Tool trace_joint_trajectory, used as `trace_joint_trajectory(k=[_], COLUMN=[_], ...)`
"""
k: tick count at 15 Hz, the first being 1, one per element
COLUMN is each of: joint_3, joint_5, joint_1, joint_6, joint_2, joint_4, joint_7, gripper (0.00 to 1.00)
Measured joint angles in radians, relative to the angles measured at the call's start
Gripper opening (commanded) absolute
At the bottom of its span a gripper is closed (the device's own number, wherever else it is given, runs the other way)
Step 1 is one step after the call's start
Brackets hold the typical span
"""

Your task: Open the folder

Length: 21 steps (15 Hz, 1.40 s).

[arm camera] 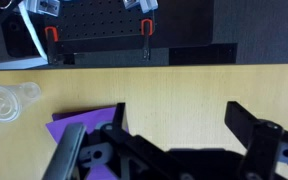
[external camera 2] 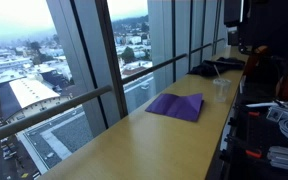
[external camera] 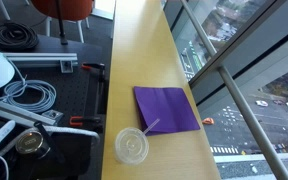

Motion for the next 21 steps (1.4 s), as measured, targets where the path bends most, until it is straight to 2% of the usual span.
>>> trace_joint_trajectory(k=[5,13,16,21], joint_3=[-0.022,-0.192,-0.254,-0.33], joint_5=[-0.007,-0.061,-0.068,-0.055], joint_1=[-0.003,-0.094,-0.127,-0.167], joint_6=[0.031,0.209,0.255,0.257], joint_2=[0.008,0.157,0.262,0.473], joint_4=[-0.006,0.018,0.084,0.255], joint_7=[-0.014,-0.167,-0.237,-0.344], gripper=[1.0,1.0,1.0,1.0])
